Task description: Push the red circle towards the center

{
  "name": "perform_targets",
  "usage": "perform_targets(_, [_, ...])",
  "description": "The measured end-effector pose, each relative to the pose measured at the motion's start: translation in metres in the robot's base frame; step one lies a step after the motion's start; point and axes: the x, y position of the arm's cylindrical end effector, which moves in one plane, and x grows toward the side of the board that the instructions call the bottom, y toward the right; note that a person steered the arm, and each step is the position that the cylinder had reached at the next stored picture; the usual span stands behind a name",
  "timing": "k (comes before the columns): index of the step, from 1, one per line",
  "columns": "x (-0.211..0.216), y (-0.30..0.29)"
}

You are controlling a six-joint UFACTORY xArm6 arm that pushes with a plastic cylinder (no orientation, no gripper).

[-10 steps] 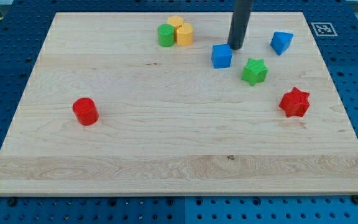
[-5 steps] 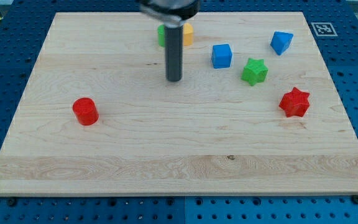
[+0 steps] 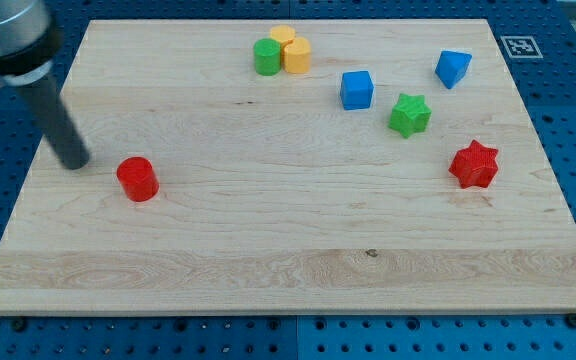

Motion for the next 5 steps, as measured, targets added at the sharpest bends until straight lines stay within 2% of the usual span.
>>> perform_targets(1, [0.062,-0.014])
perform_targets(2, [0.081,-0.012])
perform_targets(3, [0.071,0.018])
perform_targets(5, [0.016,0.116])
